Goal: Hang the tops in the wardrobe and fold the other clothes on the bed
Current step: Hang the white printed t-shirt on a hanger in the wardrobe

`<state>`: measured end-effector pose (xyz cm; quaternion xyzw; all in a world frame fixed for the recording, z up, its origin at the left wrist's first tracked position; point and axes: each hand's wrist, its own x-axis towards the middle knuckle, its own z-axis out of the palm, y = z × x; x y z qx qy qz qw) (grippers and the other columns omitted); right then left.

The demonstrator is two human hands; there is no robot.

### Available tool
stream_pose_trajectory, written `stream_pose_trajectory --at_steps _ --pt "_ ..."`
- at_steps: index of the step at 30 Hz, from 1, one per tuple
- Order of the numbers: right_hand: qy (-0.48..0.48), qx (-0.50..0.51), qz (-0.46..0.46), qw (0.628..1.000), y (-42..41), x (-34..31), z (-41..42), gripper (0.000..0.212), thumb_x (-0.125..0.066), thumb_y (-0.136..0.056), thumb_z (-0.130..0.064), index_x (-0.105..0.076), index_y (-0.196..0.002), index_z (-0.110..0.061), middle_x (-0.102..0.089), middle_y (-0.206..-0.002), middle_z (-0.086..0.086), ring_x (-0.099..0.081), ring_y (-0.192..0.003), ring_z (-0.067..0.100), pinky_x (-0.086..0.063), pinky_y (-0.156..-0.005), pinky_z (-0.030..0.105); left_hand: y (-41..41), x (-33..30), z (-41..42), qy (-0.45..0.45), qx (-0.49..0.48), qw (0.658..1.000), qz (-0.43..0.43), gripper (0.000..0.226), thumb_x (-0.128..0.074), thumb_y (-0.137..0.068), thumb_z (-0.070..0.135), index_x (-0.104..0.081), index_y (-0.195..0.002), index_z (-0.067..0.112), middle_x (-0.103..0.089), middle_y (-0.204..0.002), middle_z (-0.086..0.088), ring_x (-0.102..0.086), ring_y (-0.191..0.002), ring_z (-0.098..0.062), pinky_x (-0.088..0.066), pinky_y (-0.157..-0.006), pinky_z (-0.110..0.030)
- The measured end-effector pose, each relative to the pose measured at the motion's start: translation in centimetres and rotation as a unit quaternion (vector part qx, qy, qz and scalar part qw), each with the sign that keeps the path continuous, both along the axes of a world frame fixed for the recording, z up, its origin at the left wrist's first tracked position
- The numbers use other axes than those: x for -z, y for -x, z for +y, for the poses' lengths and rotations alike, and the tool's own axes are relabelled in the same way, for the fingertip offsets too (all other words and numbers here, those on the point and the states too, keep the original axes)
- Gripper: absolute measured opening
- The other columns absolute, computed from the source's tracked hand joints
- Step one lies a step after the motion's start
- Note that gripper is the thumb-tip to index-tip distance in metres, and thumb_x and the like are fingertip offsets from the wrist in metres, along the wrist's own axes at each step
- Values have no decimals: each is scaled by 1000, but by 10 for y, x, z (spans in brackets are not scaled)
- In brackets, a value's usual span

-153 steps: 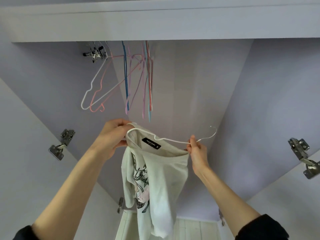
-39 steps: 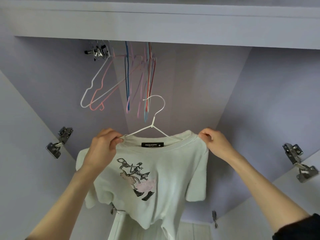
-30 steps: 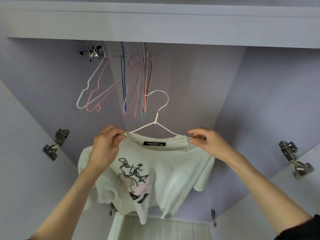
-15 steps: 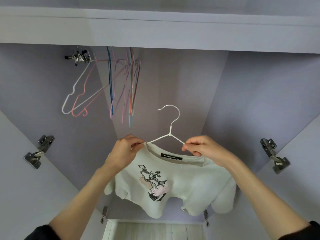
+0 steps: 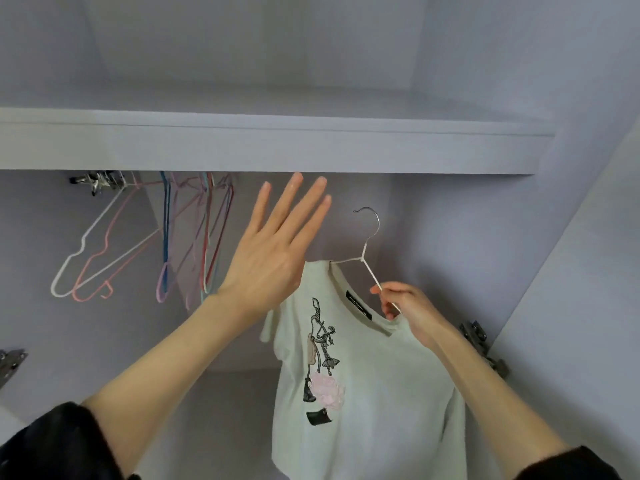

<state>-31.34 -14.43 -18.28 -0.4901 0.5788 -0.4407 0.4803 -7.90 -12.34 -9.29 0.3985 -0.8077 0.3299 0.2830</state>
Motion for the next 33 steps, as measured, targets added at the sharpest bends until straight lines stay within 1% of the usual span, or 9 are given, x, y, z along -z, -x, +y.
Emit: stream_pose_trajectory --at_steps 5,9,15,18,19,23,26,30,33 --pt "35 51 -38 997 19 -14 -35 22 -42 -96 1 -63 -103 0 -45 -67 6 -43 -58 15 -39 -48 16 9 -10 -28 19 -97 995 11 93 -62 -65 -13 -20 -146 4 -12 -154 -11 -14 -142 -36 -7 -107 -65" --pt "60 65 -99 991 24 -32 -70 23 -41 -97 1 -59 -112 6 -43 -68 5 -43 -60 15 -43 -48 16 7 -5 -36 45 -106 993 11 98 -64 -62 -11 -19 -147 6 -10 -154 -7 -11 -143 -32 -6 -107 -64" --pt "68 84 -152 982 27 -66 -123 23 -40 -98 -1 -57 -113 -1 -44 -69 4 -46 -61 12 -49 -55 19 10 -3 -34 49 -116 992 8 98 -65 -65 -6 -13 -148 6 -6 -155 -8 -7 -144 -32 -5 -110 -63" --pt "56 89 -187 977 26 -75 -140 22 -40 -98 -1 -56 -113 -4 -43 -68 4 -45 -60 12 -50 -51 18 8 -3 -34 55 -113 992 3 98 -64 -67 -6 -11 -148 7 -5 -155 -6 -6 -144 -31 -4 -110 -62" --pt "49 91 -193 976 27 -75 -145 23 -40 -98 0 -56 -113 -3 -43 -69 4 -45 -61 13 -51 -54 20 8 -3 -35 56 -114 992 3 98 -64 -66 -6 -11 -148 8 -4 -155 -6 -6 -144 -31 -4 -110 -62" --pt "17 99 -167 981 32 -65 -157 28 -37 -97 4 -56 -119 2 -42 -72 6 -45 -64 15 -52 -70 32 8 -1 -38 62 -116 991 0 101 -64 -68 -6 -6 -149 9 1 -156 -3 -2 -144 -30 -5 -111 -62" --pt "-5 115 -161 980 38 -54 -162 30 -37 -98 2 -53 -123 4 -38 -72 7 -41 -62 16 -50 -80 38 8 0 -40 72 -120 990 -1 101 -63 -67 -6 -5 -149 10 -4 -156 -6 -3 -144 -30 -4 -111 -62" --pt "-20 170 -143 975 49 -58 -170 29 -38 -98 -1 -54 -122 6 -41 -75 8 -41 -61 17 -49 -78 38 9 2 -42 78 -122 989 1 98 -60 -68 -7 -6 -149 10 -8 -156 -7 -5 -144 -31 -4 -111 -62" --pt "-25 228 -115 966 67 -62 -175 29 -40 -96 4 -54 -120 8 -52 -81 14 -45 -58 19 -49 -76 40 8 1 -42 70 -122 990 4 99 -60 -68 -6 -6 -149 10 -7 -156 -7 -5 -144 -31 -5 -111 -62"
